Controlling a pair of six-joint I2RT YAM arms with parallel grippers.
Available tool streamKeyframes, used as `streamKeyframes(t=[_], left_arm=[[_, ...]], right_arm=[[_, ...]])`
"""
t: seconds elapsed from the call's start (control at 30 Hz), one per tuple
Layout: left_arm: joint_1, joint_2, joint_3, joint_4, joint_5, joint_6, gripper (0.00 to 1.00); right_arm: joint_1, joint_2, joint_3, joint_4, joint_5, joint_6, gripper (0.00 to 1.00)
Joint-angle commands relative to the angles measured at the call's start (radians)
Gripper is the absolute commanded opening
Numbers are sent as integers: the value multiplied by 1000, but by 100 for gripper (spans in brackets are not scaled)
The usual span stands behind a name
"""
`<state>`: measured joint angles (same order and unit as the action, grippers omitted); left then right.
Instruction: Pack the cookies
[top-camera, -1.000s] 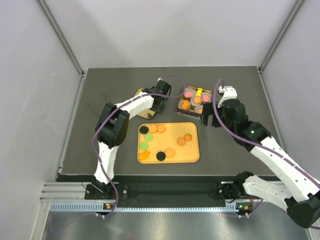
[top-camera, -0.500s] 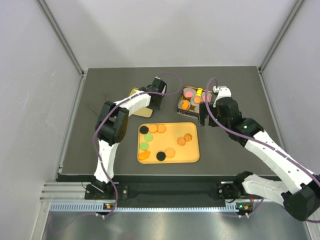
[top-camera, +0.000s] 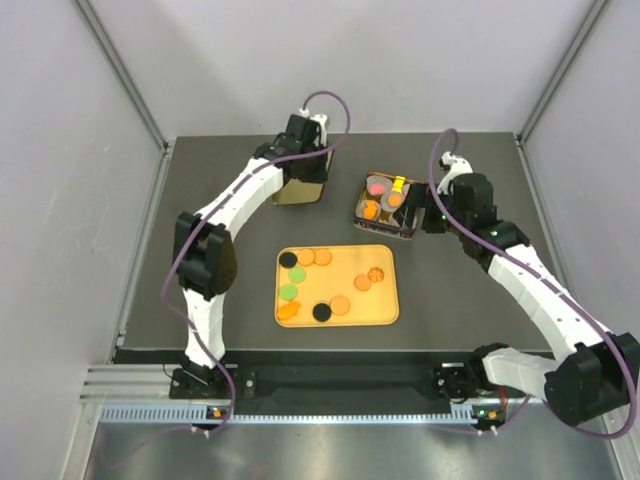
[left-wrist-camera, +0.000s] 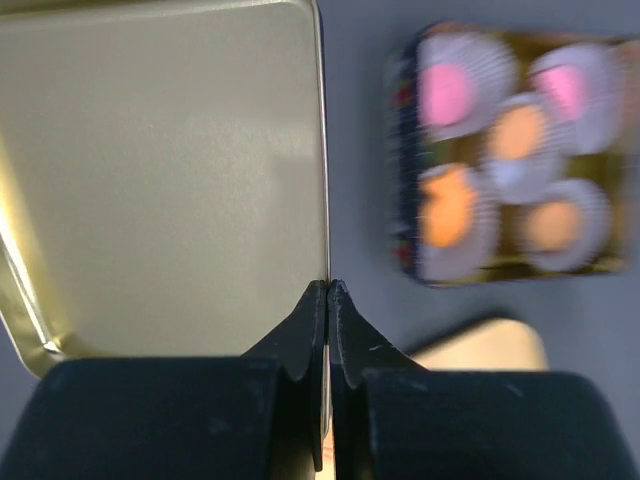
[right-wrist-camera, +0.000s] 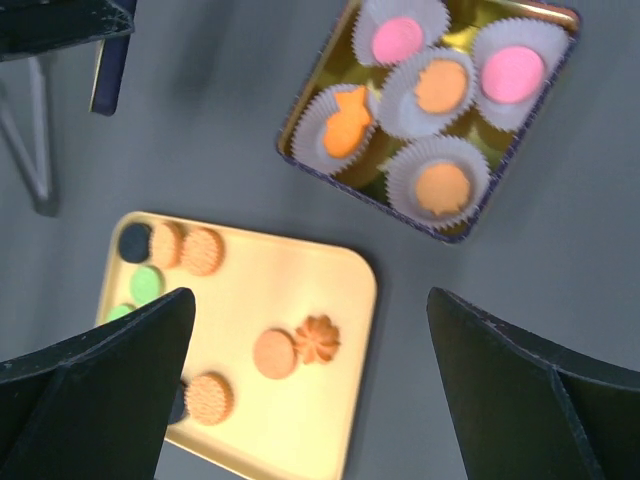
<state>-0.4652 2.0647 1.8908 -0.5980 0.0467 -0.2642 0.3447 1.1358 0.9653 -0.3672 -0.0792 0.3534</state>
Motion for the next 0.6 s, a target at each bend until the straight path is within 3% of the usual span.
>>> streamKeyframes(t=[0.0,0.17,0.3,0.57], left_arm=[[3,-161,36,81,183,-163,0],[7,-308,-99,370,373,-456,0],[8,-389,-186,587,432,-679,0],[-3,-491,-429,1136,435,-1182,0]], right_arm=[[-56,15,41,193,-200,76,100],[-150,27,-19,359,-341,174,100],[-203,32,-88,601,-471,327,100],[-236,74,-195,1086,-554,703,100]])
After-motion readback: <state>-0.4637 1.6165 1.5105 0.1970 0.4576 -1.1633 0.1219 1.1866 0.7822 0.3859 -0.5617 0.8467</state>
